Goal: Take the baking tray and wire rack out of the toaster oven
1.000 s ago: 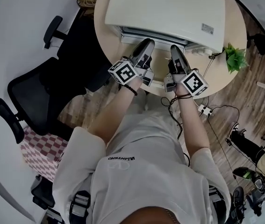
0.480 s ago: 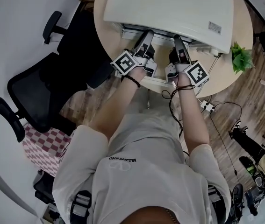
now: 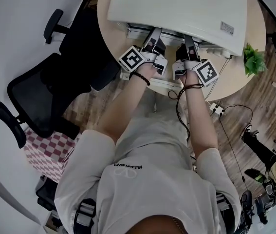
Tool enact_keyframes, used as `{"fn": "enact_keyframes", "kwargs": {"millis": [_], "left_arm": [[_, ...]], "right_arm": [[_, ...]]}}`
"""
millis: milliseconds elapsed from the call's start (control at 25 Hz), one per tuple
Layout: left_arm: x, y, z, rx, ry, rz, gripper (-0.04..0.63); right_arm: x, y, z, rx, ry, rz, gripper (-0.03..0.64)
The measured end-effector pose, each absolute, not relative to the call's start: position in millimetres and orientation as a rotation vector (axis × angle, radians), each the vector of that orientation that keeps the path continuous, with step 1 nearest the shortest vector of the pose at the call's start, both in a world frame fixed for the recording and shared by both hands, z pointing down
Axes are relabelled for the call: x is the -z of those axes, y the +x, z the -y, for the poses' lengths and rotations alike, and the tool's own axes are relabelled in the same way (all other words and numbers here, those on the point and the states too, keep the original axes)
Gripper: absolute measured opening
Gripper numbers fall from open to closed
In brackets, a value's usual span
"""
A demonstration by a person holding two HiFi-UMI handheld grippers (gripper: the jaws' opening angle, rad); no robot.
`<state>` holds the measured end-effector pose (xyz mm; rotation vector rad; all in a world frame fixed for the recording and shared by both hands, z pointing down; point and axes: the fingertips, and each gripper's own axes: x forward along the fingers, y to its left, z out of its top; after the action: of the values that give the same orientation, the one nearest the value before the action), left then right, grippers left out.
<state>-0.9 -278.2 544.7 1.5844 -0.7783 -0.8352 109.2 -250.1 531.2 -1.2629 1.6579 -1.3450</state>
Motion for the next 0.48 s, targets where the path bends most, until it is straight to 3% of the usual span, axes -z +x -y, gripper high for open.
{"fn": "enact_keyframes", "kwargs": {"millis": [480], "left_arm": [[-546.9, 0.1, 295.7, 0.914, 1.515, 0.740, 0.104]], "right_arm": [[-543.4, 117.7, 266.0, 1.337, -1.274, -1.575, 0.109]]}}
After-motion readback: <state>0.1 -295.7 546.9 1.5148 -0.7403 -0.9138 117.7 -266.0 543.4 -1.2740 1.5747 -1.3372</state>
